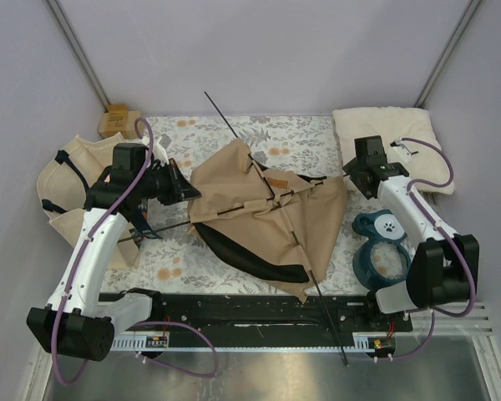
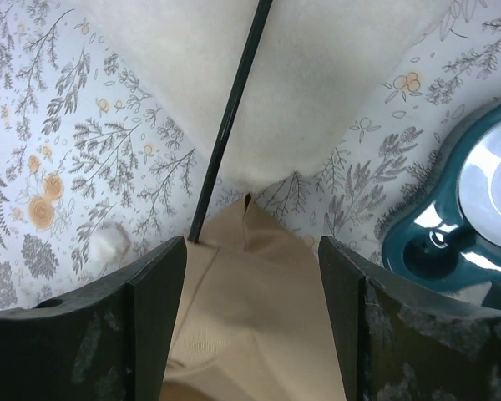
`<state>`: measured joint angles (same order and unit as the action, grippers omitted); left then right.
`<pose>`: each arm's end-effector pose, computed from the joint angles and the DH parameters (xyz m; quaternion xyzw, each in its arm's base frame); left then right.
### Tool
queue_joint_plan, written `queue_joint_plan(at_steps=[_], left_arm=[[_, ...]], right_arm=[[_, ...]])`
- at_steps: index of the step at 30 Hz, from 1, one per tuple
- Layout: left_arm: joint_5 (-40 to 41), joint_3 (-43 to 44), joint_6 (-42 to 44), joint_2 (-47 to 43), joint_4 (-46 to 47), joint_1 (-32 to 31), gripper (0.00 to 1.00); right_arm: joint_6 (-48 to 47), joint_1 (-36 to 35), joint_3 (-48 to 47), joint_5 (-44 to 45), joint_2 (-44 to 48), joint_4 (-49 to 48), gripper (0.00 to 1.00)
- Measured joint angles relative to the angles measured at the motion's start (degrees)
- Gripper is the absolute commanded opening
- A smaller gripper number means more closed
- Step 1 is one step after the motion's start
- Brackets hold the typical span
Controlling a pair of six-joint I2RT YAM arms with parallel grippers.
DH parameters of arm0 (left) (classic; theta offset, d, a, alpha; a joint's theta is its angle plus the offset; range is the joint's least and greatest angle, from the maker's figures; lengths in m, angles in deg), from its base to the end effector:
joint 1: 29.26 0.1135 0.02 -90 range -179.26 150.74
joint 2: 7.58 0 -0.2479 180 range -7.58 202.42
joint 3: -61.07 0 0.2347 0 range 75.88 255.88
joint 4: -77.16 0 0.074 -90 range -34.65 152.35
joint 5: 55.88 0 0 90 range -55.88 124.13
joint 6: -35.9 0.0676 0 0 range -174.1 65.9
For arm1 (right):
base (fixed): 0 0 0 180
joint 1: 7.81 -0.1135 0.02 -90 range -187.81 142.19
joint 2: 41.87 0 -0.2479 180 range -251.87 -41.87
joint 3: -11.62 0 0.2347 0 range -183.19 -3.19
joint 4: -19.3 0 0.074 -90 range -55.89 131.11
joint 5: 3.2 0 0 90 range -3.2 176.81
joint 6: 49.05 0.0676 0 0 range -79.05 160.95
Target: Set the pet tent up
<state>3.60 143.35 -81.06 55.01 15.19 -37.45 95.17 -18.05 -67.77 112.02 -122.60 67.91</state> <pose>0.2175 -0.0660 0.3237 -0.0388 0.8878 -0.3473 0.2993 0.3020 0.0253 0.2492 0.4126 0.8222 0.0047 0.3921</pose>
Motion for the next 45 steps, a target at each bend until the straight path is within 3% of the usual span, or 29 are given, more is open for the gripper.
queue_joint_plan(at_steps=[7, 9, 10, 14, 16, 23, 32, 43, 45], left_arm=[[-0.02, 0.00, 0.17, 0.00, -0.72, 0.35, 0.00], [-0.02, 0.00, 0.24, 0.02, -0.85, 0.50, 0.00], [-0.02, 0.00, 0.26, 0.02, -0.90, 0.59, 0.00], [-0.04, 0.00, 0.42, 0.04, -1.25, 0.92, 0.00], [-0.04, 0.02, 0.44, 0.09, -1.31, 1.18, 0.00], [0.17, 0.33, 0.44, 0.33, -1.73, 2.08, 0.00], [1.03, 0.46, 0.55, 4.00, -0.70, 2.43, 0.00], [0.70, 0.46, 1.14, 11.26, 2.71, 2.58, 0.00], [0.13, 0.46, 1.18, 12.63, 3.82, 2.58, 0.00]], right_arm=[[-0.46, 2.67, -0.35, -3.89, -8.48, -7.13, 0.67], [-0.46, 2.80, -0.87, -5.09, -10.64, -8.55, 0.61], [-0.44, 2.80, -1.29, -5.53, -11.58, -8.94, 0.55], [-0.04, 2.80, -2.78, -7.17, -13.11, -10.25, 0.10], [0.90, 2.80, -3.39, -7.43, -13.03, -10.54, 0.00], [0.57, 2.80, -5.97, -5.05, -9.73, -9.33, 0.00], [-10.86, 2.80, -13.77, 4.57, -7.56, -14.53, 0.00], [-24.63, 6.99, -19.74, 9.84, -15.15, -24.39, 0.00], [-25.62, 7.89, -20.52, 9.79, -15.93, -25.49, 0.08]])
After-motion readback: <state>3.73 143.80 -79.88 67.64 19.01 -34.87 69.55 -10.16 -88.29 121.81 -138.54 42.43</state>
